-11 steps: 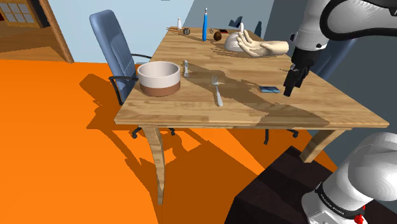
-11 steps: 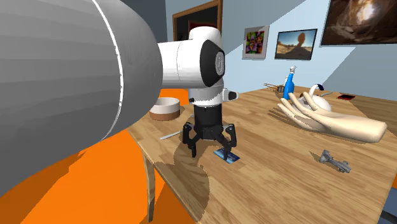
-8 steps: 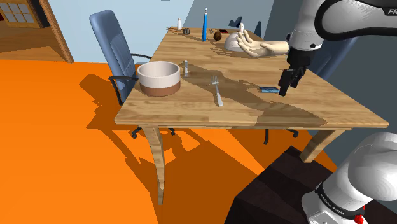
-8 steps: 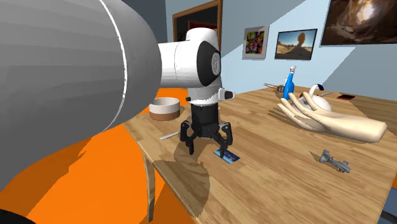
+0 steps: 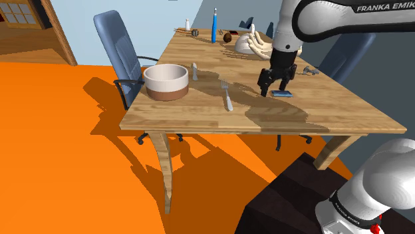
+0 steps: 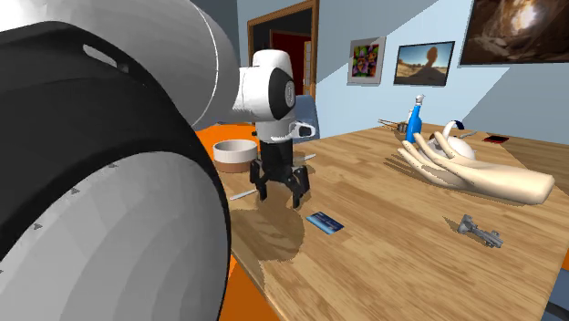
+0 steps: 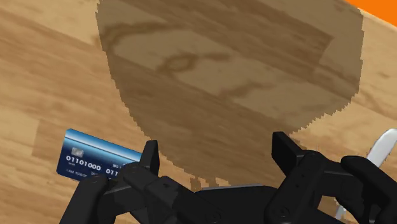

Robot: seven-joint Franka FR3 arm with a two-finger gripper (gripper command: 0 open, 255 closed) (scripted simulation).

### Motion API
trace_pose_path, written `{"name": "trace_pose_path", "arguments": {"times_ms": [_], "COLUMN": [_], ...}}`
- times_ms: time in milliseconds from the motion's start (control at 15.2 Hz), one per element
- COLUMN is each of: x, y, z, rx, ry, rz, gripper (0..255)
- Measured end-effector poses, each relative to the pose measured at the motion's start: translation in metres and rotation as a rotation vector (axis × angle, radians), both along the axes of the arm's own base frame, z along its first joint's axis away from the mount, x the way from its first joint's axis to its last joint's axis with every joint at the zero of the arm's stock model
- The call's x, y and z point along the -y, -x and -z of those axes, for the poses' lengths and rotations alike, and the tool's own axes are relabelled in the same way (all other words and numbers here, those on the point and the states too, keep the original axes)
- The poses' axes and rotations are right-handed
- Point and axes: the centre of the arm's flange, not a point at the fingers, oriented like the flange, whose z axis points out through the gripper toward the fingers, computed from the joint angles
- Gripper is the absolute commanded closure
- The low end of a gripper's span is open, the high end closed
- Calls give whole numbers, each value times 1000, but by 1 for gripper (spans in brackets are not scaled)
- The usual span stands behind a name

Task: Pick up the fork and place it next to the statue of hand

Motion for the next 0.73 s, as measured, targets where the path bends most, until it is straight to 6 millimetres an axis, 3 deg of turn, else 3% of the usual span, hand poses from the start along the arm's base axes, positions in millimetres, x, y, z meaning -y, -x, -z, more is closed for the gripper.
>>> {"name": "trace_pose_path", "arguments": {"times_ms": [396, 726], "x": [-37, -56], "y": [-67, -125], "z": [-1, -2], "rx": [34, 63], "ry": [-13, -25], "rz": [180, 330], "gripper": [0, 0]}}
